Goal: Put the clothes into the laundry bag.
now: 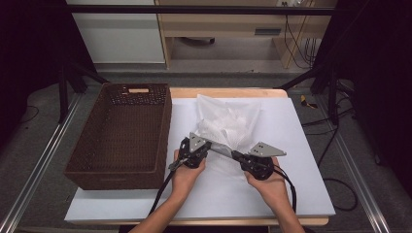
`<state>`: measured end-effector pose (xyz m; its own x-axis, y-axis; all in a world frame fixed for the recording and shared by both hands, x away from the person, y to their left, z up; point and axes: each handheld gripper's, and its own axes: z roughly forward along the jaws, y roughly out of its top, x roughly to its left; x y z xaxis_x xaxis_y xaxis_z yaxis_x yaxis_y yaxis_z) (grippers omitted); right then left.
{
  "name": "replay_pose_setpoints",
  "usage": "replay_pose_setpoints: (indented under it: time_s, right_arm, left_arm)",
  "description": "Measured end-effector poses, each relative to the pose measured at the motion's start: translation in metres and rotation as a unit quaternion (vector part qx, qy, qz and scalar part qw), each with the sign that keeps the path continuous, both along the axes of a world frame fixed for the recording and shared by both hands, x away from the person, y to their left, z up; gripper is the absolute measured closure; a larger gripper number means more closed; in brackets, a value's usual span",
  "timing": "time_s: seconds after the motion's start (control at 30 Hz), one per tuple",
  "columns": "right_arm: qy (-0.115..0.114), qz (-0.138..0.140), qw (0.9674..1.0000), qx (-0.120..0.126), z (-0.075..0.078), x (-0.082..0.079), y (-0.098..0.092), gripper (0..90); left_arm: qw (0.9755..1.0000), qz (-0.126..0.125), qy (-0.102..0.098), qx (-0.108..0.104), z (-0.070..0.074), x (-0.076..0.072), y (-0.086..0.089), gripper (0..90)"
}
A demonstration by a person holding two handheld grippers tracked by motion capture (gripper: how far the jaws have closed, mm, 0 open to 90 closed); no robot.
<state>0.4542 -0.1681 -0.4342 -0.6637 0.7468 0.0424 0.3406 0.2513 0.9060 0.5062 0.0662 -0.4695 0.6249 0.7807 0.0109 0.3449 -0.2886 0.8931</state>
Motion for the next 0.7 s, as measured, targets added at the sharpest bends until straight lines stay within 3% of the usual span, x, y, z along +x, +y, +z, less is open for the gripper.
replay_pose_setpoints:
  time_s: [0.17, 0.4, 0.7]
  right_arm:
    - [-0.001, -0.001, 1.0, 0.0, 0.0, 0.0, -0.001, 89.6]
    - [-0.001, -0.001, 1.0, 0.003, 0.001, 0.0, -0.001, 89.6]
    - [0.001, -0.001, 1.0, 0.005, 0.001, 0.0, -0.001, 89.6]
  left_arm:
    - [0.9998, 0.014, 0.001, 0.017, -0.002, -0.009, 0.006, 90.0]
    - [0.9991, 0.014, 0.017, 0.036, -0.008, -0.016, 0.011, 90.0]
    - [0.9974, 0.05, 0.023, 0.048, -0.006, -0.003, 0.013, 90.0]
